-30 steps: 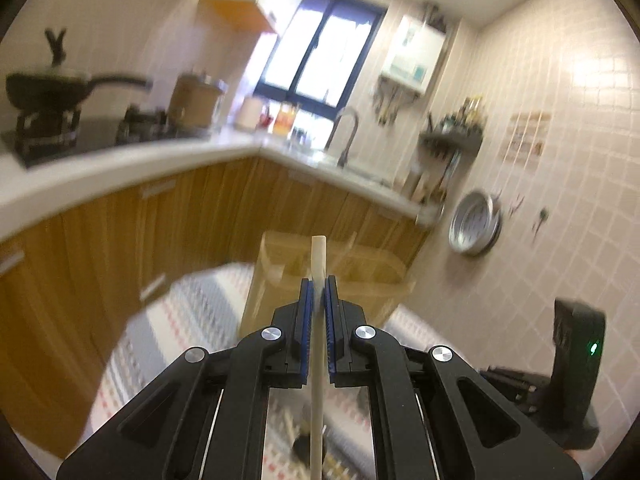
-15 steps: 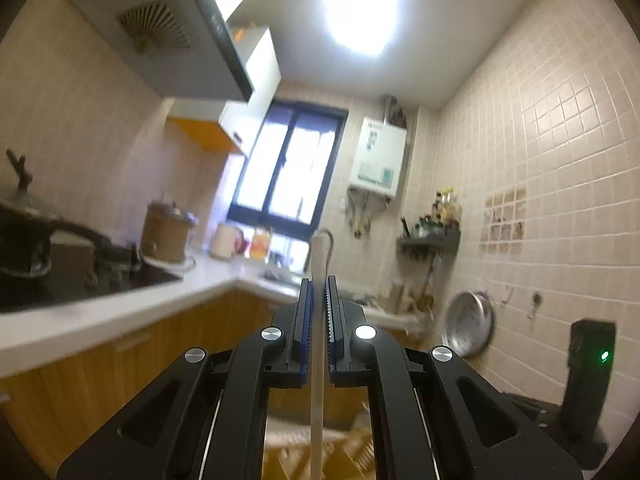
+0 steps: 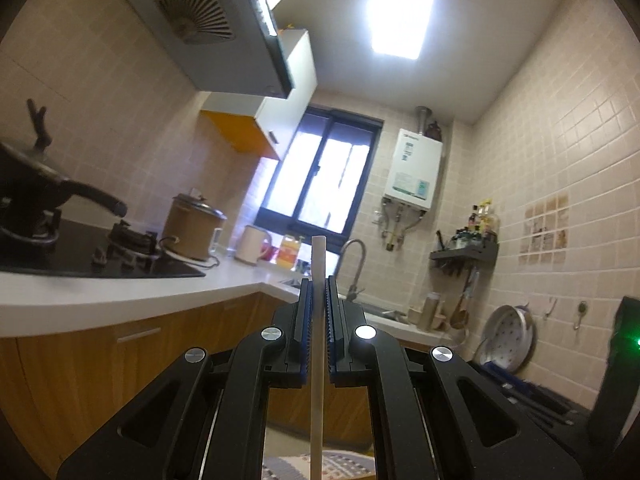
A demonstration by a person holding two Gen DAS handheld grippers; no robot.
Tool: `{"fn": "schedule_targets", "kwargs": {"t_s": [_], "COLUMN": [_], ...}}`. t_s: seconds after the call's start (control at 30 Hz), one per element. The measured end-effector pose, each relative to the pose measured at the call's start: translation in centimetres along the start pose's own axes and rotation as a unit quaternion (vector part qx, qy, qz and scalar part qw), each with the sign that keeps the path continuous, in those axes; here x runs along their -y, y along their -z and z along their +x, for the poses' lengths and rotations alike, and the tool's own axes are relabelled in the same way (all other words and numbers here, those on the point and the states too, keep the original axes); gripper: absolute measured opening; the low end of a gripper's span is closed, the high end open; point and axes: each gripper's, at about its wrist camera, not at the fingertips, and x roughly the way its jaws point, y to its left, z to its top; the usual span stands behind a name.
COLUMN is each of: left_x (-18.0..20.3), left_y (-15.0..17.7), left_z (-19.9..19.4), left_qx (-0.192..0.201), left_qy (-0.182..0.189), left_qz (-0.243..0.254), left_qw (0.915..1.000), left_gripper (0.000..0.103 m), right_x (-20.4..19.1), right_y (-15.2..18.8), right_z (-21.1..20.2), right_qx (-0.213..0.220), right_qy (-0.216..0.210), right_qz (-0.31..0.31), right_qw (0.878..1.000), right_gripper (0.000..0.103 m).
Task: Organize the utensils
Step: 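Lift the chopstick and spoon with both tools and carry them over the basket, then open both tools to drop the chopstick and spoon into the basket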
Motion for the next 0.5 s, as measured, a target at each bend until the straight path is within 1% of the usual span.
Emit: {"fn": "schedule_targets", "kwargs": {"t_s": [0.17, 0.23, 0.3, 0.43, 0.47, 0.5], "left_x": [-0.3, 0.0, 0.2, 0.4, 0.4, 0.4], "left_y": [1.8, 2.1, 2.2, 2.6, 2.6, 2.6], "left_z": [0.6, 0.7, 0.3, -0.4, -0.6, -0.6], "left_qx": [-0.017, -0.027, -0.028, -0.041, -0.047, -0.054], "left_qy": [-0.026, -0.026, -0.028, -0.031, -0.03, -0.027], "left_qz": [0.0, 0.011, 0.021, 0.036, 0.036, 0.036], "left_qw": [0.9995, 0.9992, 0.999, 0.998, 0.9978, 0.9975], "left_gripper": [0.004, 0.004, 0.004, 0.005, 0.009, 0.017], "right_x": [-1.2, -1.6, -1.9, -1.8, -1.6, -1.6], "right_y": [1.6, 2.1, 2.5, 3.0, 3.0, 3.0], "right_z": [-0.1, -0.4, -0.7, -1.4, -1.7, -1.9], "right_qx": [0.013, 0.016, 0.017, 0.012, 0.006, -0.004], "right_qy": [0.008, 0.006, 0.005, 0.0, -0.005, -0.011], "right_qz": [-0.029, -0.04, -0.05, -0.053, -0.052, -0.053], "right_qw": [0.999, 0.999, 0.999, 0.999, 0.999, 0.999], "right_gripper": [0.03, 0.03, 0.03, 0.03, 0.031, 0.033]}}
